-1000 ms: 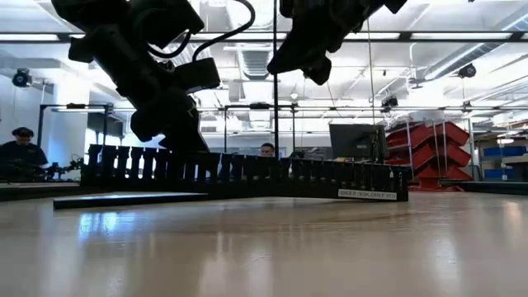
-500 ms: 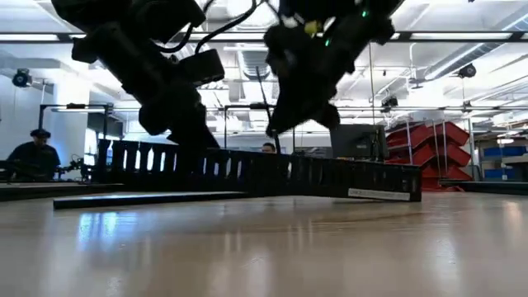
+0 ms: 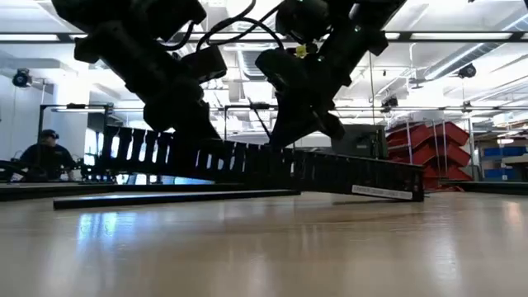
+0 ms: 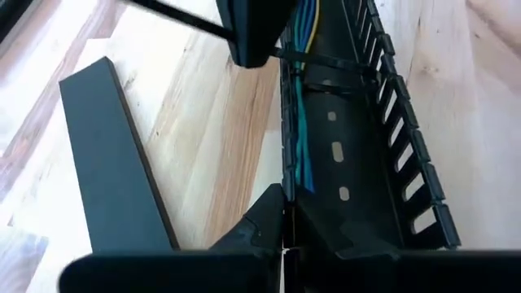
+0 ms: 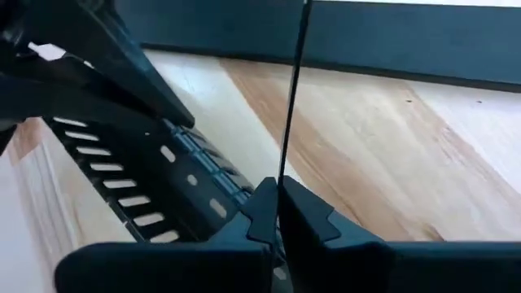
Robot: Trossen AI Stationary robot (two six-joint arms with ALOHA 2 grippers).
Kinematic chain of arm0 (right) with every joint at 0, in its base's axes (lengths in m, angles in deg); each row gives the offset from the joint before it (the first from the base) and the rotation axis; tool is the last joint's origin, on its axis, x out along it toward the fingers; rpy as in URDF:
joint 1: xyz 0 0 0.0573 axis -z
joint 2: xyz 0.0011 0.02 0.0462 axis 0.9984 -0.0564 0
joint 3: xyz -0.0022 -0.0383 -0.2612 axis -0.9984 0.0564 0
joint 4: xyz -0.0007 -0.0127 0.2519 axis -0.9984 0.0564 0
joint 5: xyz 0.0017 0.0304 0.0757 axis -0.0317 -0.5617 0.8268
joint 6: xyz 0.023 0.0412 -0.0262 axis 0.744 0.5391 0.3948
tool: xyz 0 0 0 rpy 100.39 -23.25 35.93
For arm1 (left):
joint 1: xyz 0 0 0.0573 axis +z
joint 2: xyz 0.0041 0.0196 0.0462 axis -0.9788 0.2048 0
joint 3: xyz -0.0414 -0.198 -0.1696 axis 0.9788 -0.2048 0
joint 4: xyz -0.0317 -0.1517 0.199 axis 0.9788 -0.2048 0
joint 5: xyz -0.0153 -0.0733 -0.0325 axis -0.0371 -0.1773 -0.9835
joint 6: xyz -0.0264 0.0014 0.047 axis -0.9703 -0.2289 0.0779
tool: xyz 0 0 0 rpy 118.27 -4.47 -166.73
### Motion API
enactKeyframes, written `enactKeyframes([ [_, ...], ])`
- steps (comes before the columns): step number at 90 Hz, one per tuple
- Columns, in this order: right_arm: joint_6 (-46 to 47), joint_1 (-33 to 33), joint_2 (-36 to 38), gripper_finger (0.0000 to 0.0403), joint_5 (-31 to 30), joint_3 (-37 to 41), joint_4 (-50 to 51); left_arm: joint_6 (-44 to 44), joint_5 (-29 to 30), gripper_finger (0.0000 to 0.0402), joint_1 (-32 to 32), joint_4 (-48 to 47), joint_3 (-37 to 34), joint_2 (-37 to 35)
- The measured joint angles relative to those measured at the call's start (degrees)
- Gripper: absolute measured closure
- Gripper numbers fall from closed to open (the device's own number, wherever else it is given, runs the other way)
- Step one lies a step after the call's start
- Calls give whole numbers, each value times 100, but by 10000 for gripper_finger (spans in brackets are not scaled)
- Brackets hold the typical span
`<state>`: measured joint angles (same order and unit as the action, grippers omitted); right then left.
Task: Ziptie cables
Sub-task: Put the ziptied cable wires in a black cable duct
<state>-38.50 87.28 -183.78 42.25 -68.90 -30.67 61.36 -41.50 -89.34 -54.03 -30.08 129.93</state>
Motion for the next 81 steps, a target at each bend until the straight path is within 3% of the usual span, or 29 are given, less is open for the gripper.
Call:
enactKeyframes([
  [81,197,-4,-11,403,-404,4,-31,-234,68,395,2,273,0,0],
])
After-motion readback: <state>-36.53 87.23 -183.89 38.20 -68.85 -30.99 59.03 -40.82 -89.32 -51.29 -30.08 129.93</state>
